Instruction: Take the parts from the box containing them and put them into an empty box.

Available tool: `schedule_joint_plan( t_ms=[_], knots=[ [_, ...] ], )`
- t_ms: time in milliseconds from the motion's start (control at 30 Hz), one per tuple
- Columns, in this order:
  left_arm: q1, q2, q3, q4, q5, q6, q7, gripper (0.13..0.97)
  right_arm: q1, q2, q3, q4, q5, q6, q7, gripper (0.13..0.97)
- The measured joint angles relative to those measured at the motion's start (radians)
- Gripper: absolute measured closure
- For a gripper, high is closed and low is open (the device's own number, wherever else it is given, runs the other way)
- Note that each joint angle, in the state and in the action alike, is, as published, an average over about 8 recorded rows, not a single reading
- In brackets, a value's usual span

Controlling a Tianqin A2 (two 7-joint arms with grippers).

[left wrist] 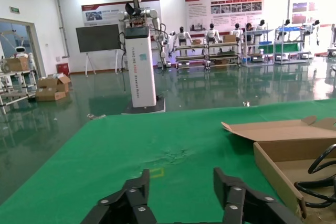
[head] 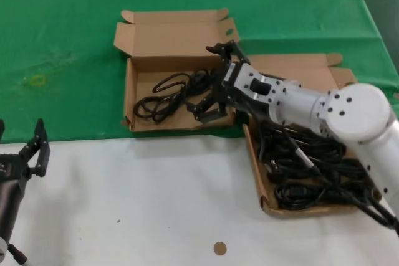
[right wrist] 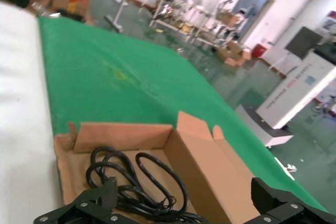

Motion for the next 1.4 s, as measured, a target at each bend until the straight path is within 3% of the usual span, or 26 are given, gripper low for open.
schedule_joint_plan(
  t_ms=[133,267,533,833,1133,1400],
  knots=[
    [0.0,0.0,0.0,0.0,0.0,0.0,0.0,0.643,-0.054,0.0,0.027,0.039,0.029,0.039,0.007,0.217],
    [0.0,0.0,0.0,0.0,0.0,0.0,0.0,0.643,-0.107,0.001,0.055,0.079,0.057,0.078,0.014,0.172],
    [0.0,0.0,0.0,0.0,0.0,0.0,0.0,0.418,-0.214,0.001,0.109,0.157,0.114,0.155,0.028,0.144],
    [0.0,0.0,0.0,0.0,0.0,0.0,0.0,0.251,-0.334,0.002,0.171,0.245,0.178,0.243,0.044,0.129],
    [0.0,0.0,0.0,0.0,0.0,0.0,0.0,0.155,-0.455,0.003,0.232,0.333,0.242,0.33,0.06,0.129],
    [0.0,0.0,0.0,0.0,0.0,0.0,0.0,0.143,-0.561,0.003,0.286,0.41,0.298,0.406,0.074,0.129]
  ],
)
